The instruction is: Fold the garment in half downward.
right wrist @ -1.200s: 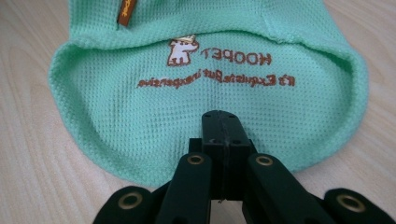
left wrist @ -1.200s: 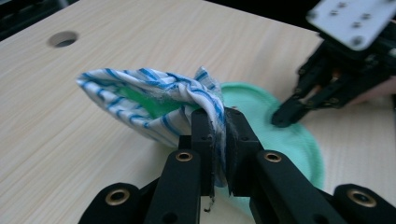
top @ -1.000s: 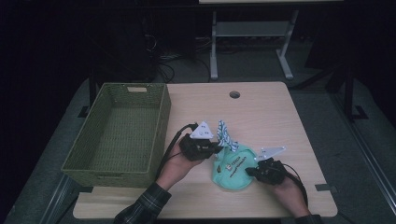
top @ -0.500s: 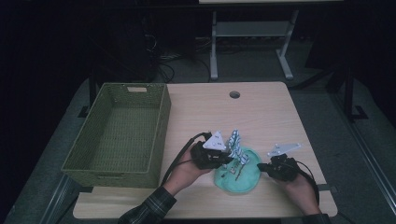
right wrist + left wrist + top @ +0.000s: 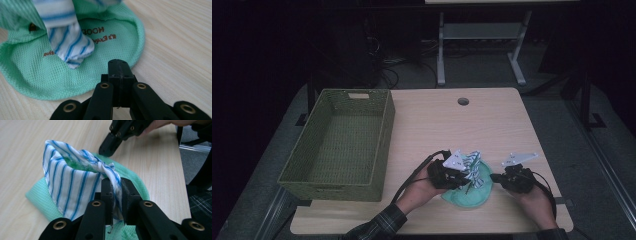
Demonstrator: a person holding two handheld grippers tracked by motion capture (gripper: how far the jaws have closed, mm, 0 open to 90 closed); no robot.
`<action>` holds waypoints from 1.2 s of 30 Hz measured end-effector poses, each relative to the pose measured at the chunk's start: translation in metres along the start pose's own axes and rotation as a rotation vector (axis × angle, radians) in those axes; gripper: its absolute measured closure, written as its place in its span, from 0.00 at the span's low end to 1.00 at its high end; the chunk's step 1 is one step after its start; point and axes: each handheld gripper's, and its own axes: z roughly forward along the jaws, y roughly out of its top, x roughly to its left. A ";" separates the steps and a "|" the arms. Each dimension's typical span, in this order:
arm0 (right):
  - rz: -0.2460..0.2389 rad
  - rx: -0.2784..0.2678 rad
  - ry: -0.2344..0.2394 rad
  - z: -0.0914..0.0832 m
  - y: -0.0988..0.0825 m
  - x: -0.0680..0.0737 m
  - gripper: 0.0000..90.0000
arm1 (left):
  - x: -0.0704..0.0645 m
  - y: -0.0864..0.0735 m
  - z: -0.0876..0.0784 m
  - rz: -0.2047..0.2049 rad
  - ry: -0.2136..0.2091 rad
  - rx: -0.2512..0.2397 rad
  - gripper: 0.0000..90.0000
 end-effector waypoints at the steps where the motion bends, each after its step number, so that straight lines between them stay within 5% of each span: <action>1: 0.001 -0.001 0.000 0.000 0.000 0.000 1.00 | 0.000 0.000 0.000 -0.007 -0.004 -0.005 0.87; 7: 0.007 -0.003 -0.001 -0.001 -0.001 -0.002 1.00 | 0.003 0.005 -0.013 -0.051 -0.023 -0.086 0.66; 11: 0.010 -0.007 0.000 -0.002 -0.002 -0.004 1.00 | 0.011 0.008 -0.026 -0.071 -0.027 -0.127 0.62; 14: 0.011 -0.012 0.004 -0.002 -0.004 -0.005 1.00 | 0.021 0.007 -0.033 -0.100 -0.028 -0.145 0.78; 18: 0.016 -0.015 0.003 -0.002 -0.007 -0.008 1.00 | 0.033 0.002 -0.024 -0.116 0.002 -0.083 0.99; 24: 0.021 -0.015 0.004 -0.002 -0.007 -0.008 1.00 | 0.041 -0.003 -0.001 -0.132 -0.003 -0.037 0.99; 36: 0.027 -0.033 -0.011 -0.007 -0.007 -0.011 1.00 | 0.029 0.013 0.029 -0.094 -0.069 -0.024 0.99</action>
